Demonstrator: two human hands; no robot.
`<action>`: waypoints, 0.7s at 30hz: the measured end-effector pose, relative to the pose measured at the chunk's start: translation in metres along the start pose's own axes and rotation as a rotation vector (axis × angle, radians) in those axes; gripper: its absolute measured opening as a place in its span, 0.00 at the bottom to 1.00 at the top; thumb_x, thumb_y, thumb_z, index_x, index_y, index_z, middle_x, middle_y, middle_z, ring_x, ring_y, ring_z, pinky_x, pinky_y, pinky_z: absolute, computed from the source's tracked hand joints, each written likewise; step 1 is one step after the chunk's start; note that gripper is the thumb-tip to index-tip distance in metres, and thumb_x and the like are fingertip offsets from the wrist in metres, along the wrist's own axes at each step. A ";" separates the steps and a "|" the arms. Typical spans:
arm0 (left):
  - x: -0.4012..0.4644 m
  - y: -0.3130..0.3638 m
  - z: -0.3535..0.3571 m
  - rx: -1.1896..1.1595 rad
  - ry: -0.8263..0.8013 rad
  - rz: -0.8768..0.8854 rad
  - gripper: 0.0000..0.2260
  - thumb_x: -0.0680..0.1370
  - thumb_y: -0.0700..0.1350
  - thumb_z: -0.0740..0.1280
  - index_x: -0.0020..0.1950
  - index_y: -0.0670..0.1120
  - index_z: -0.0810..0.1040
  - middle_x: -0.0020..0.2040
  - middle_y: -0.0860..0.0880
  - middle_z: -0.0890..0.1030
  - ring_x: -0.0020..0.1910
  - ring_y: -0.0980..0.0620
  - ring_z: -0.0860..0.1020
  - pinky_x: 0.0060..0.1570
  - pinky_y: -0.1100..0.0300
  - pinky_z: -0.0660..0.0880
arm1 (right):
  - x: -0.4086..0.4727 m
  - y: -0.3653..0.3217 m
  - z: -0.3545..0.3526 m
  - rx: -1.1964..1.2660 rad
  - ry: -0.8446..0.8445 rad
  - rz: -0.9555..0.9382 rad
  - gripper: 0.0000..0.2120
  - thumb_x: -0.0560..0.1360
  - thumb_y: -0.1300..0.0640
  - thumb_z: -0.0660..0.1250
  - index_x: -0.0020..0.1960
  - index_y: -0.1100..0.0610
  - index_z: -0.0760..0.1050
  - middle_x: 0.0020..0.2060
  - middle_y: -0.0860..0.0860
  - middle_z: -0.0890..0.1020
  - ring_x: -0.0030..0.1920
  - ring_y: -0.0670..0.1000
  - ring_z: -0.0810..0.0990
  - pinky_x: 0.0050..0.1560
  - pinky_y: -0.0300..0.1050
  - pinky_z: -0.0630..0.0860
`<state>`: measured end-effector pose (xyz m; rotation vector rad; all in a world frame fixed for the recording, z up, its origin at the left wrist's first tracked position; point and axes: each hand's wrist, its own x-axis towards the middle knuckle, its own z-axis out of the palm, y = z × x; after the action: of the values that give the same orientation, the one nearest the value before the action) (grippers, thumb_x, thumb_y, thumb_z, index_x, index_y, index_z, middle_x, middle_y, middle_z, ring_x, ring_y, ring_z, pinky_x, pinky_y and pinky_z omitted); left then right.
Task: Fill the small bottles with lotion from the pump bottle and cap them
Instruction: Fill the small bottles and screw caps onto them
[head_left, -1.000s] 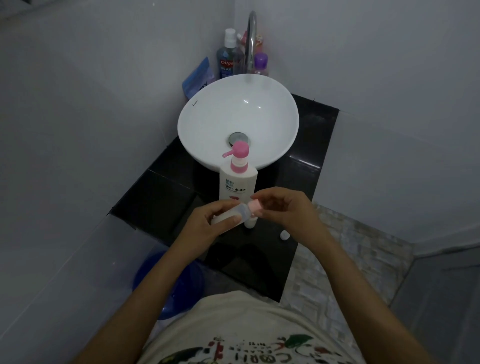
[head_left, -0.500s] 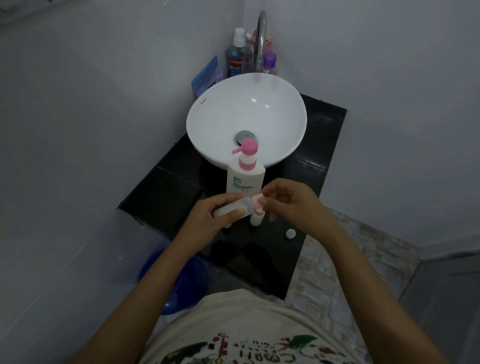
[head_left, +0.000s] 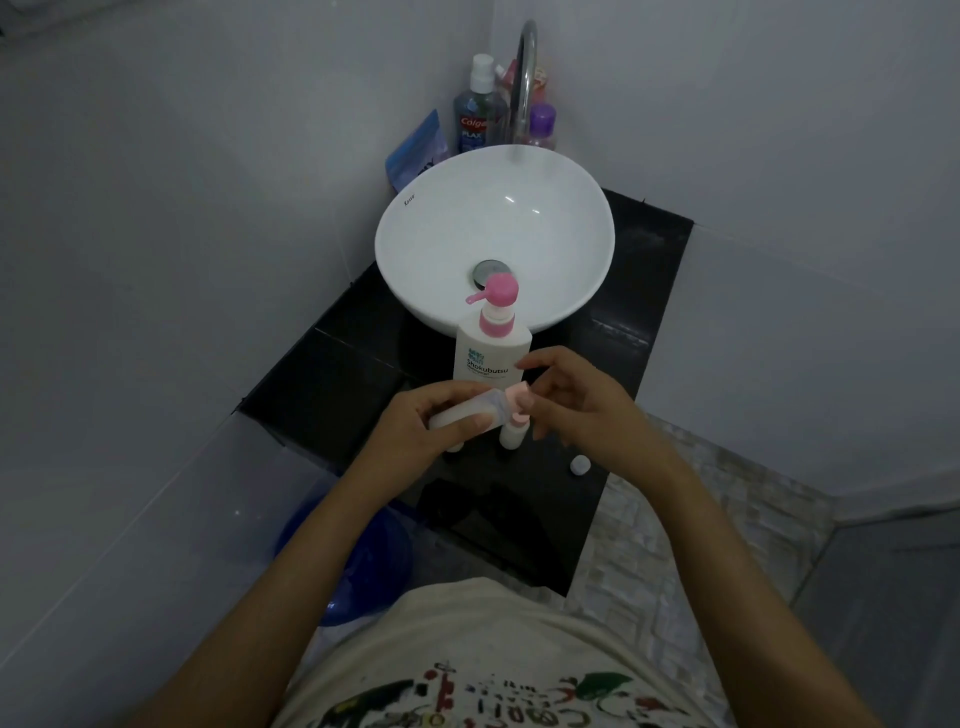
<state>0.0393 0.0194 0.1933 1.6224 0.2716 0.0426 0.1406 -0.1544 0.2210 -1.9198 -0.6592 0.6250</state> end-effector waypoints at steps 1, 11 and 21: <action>0.000 0.000 0.000 0.000 0.006 0.003 0.12 0.75 0.39 0.68 0.57 0.50 0.78 0.53 0.53 0.80 0.48 0.64 0.79 0.44 0.70 0.77 | 0.000 0.001 -0.001 -0.008 -0.017 -0.014 0.10 0.75 0.57 0.67 0.56 0.52 0.74 0.42 0.54 0.82 0.37 0.49 0.82 0.37 0.34 0.76; -0.002 0.002 0.000 0.003 0.008 0.000 0.11 0.74 0.38 0.69 0.56 0.47 0.79 0.51 0.52 0.82 0.47 0.64 0.80 0.43 0.70 0.77 | -0.002 0.003 0.003 0.012 0.000 -0.004 0.11 0.75 0.56 0.66 0.58 0.52 0.73 0.43 0.53 0.82 0.36 0.48 0.81 0.33 0.30 0.73; -0.001 -0.001 0.003 -0.004 0.021 -0.014 0.12 0.74 0.38 0.69 0.57 0.46 0.79 0.51 0.53 0.82 0.46 0.65 0.80 0.41 0.70 0.77 | -0.007 0.003 0.003 0.085 0.025 0.025 0.09 0.76 0.56 0.65 0.56 0.54 0.75 0.43 0.55 0.82 0.35 0.48 0.81 0.31 0.36 0.75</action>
<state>0.0386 0.0161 0.1926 1.6169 0.2990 0.0490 0.1342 -0.1586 0.2181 -1.8562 -0.5843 0.6344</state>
